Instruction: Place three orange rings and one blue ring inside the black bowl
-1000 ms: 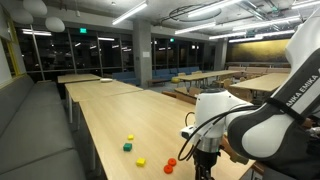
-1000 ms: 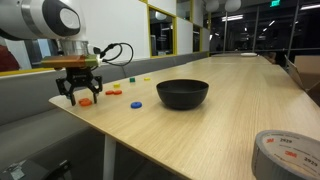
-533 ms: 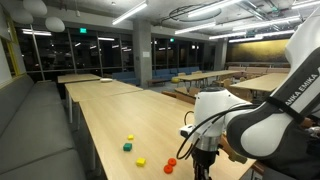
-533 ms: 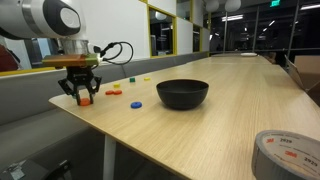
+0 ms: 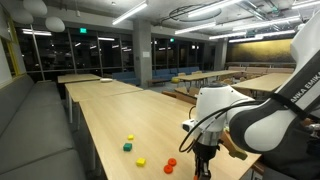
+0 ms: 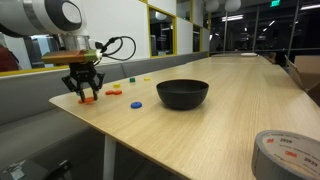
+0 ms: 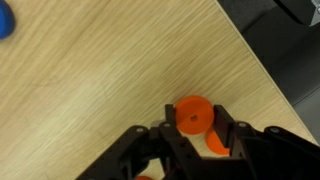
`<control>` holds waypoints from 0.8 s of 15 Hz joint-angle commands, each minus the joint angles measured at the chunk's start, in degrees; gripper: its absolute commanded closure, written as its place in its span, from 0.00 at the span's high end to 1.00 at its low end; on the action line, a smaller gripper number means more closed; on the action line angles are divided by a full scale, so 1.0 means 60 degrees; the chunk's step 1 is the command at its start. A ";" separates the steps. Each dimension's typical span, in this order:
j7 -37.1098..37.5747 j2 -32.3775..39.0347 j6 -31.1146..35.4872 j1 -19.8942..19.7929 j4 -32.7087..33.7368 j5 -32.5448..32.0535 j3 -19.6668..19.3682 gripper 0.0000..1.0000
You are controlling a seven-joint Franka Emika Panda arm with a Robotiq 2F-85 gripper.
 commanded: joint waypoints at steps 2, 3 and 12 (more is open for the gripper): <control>0.1042 -0.1685 -0.0349 -0.0537 -0.0629 -0.0419 -0.0072 0.27; 0.1225 -0.2052 -0.0397 -0.0688 -0.0781 -0.0486 -0.0135 0.27; 0.3025 -0.3456 -0.0444 -0.2922 -0.0357 -0.1460 -0.0577 0.27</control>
